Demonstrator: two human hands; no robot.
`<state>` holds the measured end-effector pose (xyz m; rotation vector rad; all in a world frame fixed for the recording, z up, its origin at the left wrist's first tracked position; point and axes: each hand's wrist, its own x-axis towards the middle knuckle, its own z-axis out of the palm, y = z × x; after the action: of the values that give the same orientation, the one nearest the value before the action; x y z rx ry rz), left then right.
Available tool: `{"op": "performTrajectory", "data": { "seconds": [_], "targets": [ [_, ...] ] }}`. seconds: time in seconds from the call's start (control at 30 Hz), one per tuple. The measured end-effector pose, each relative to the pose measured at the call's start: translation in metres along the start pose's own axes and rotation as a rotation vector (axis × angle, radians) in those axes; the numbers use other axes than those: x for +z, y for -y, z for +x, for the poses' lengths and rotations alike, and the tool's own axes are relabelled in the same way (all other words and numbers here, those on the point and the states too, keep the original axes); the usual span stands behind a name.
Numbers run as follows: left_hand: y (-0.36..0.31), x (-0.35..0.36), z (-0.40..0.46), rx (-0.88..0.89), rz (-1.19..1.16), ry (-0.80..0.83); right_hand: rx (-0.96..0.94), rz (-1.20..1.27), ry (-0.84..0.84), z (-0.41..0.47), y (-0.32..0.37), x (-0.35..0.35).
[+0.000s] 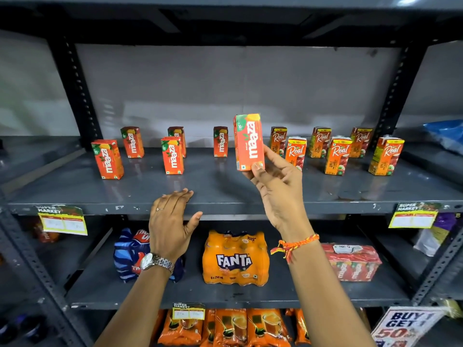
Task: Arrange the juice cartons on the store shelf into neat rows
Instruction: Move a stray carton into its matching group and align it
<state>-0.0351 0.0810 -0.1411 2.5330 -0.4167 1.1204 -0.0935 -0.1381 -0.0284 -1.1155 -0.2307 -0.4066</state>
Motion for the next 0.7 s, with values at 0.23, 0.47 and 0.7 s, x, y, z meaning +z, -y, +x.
{"op": "performTrajectory", "data": {
  "seconds": [0.23, 0.47, 0.7],
  "targets": [
    [-0.004, -0.003, -0.001, -0.008, 0.012, -0.005, -0.02, -0.011, -0.04, -0.008, 0.01, -0.002],
    [-0.004, -0.004, -0.001, -0.009, 0.007, 0.003, 0.116, -0.09, -0.053, 0.015, 0.008, -0.002],
    [-0.004, -0.005, -0.001, -0.015, 0.024, 0.014, 0.247, -0.51, -0.082, 0.085, -0.022, 0.003]
  ]
}}
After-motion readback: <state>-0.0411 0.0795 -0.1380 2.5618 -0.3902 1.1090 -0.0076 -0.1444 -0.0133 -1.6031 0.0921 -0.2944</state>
